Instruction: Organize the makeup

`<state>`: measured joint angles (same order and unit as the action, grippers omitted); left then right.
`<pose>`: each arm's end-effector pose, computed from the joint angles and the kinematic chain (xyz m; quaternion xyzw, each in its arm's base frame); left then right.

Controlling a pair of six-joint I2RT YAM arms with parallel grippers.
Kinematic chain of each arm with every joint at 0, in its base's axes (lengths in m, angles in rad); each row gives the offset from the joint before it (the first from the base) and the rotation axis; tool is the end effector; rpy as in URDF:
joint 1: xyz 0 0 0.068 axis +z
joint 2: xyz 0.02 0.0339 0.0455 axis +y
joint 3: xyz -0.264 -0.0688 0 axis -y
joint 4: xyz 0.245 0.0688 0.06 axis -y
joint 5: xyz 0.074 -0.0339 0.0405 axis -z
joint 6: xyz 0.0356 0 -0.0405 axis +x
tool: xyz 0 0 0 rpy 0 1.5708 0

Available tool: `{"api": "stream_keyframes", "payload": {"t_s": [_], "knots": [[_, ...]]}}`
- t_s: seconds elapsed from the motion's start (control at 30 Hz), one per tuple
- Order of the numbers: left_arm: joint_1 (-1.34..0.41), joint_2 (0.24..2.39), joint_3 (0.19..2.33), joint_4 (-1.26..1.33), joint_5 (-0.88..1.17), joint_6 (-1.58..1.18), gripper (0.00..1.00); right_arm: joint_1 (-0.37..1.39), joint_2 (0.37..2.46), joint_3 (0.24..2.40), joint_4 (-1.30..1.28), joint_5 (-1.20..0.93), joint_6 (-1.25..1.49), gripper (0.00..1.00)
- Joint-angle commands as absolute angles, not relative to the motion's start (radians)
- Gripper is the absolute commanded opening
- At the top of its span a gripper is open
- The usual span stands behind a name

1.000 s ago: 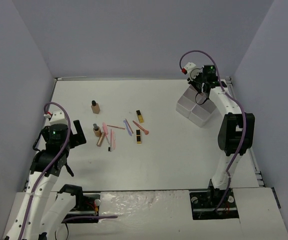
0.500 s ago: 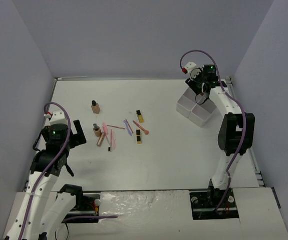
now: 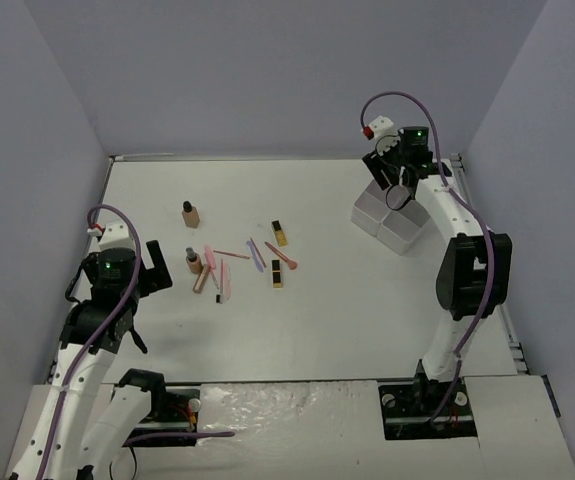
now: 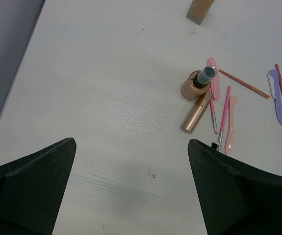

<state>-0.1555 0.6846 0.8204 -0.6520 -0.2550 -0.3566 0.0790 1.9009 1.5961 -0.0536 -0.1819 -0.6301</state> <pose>0.1441 -0.0135 0.3195 -0.1497 0.8464 -0.0201 0.5107 0.4574 0.0427 0.3087 -0.3327 0.7496 -0.0825 0.5663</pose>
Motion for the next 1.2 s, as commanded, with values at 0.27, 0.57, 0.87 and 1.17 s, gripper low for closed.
{"api": "stream_keyframes", "payload": {"t_s": [0.27, 0.57, 0.87, 1.17], "knots": [[-0.147, 0.691, 0.857, -0.606, -0.258, -0.360, 0.97, 0.428, 1.734, 1.541, 0.007, 0.007, -0.021, 0.81], [-0.149, 0.714, 0.864, -0.617, -0.260, -0.362, 0.97, 0.545, 1.905, 1.588, -0.044, 0.015, 0.127, 0.82], [-0.148, 0.717, 0.866, -0.615, -0.258, -0.363, 0.97, 0.608, 1.992, 1.547, -0.046, -0.068, 0.119, 0.71], [-0.148, 0.718, 0.865, -0.614, -0.252, -0.362, 0.97, 0.612, 1.986, 1.475, -0.046, -0.110, 0.042, 0.55]]}}
